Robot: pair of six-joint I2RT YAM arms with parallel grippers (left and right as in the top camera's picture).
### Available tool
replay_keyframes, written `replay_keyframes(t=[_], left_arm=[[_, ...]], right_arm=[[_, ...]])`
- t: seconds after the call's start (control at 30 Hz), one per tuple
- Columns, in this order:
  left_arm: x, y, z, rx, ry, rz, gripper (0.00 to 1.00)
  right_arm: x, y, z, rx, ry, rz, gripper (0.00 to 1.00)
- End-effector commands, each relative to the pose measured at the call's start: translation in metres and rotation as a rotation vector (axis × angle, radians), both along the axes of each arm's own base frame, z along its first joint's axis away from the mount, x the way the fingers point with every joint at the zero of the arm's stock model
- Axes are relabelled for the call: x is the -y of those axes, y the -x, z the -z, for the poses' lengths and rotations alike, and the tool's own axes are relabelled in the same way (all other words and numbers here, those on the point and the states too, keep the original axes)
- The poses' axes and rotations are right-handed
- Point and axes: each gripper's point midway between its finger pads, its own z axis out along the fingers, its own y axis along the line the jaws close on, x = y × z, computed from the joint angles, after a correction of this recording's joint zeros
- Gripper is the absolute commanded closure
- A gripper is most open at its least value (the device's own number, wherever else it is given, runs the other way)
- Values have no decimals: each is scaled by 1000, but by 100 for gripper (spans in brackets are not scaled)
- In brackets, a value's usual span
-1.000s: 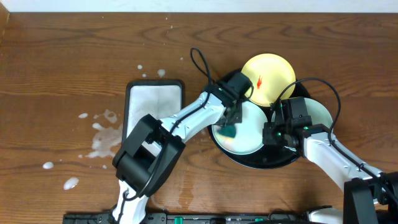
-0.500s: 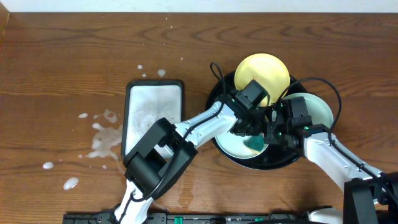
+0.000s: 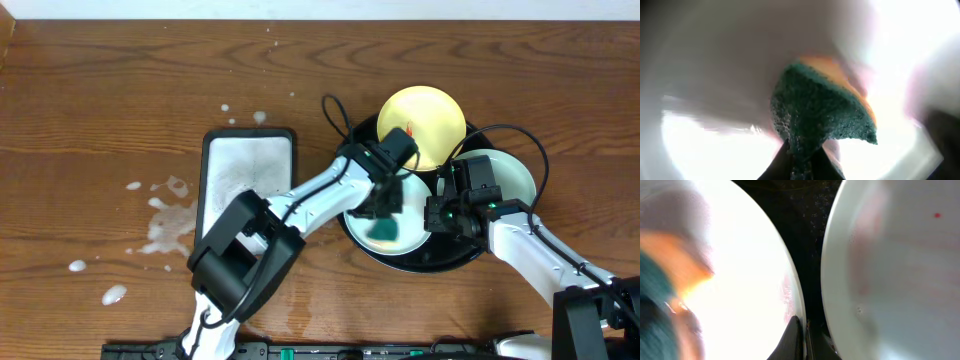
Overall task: Clean dirty plates on tray and stack at the side
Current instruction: 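Scrub the lower-left pale green plate with the sponge in the left gripper, then return the sponge to the soapy tray with the left gripper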
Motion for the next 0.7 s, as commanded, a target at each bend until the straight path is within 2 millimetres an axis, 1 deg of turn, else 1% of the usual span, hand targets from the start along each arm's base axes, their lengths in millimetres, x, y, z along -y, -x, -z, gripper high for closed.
replay_keyframes(t=[0.0, 0.1, 0.2, 0.3, 0.37, 0.43, 0.5, 0.53, 0.6, 0.67], left_arm=[[-85, -54, 10, 222, -390, -56, 92], [-86, -70, -14, 301, -426, -37, 92], [-79, -77, -39, 336, -392, -45, 92], [-71, -75, -67, 350, -321, -51, 92], [-66, -70, -91, 355, -241, -54, 92], [-67, -65, -117, 369, -179, -65, 92], [-77, -61, -141, 387, -146, -86, 92], [-87, -59, -153, 395, -142, -103, 92], [-111, -55, -173, 400, -145, -146, 92], [-141, -52, -185, 386, -164, -201, 92]], right_arm=[[2, 7, 5, -24, 24, -34, 99], [2, 8, 6, -28, 27, -40, 99], [2, 10, 6, -35, 28, -40, 99], [2, 10, 6, -35, 28, -39, 99], [2, 10, 4, -29, 27, -39, 99], [2, 9, -2, -20, 24, -35, 99], [2, 7, -11, -10, 18, -24, 99], [1, 6, -17, -3, 15, -20, 99], [1, 3, -31, 13, 11, -18, 99], [2, -1, -49, 32, 16, -3, 99]])
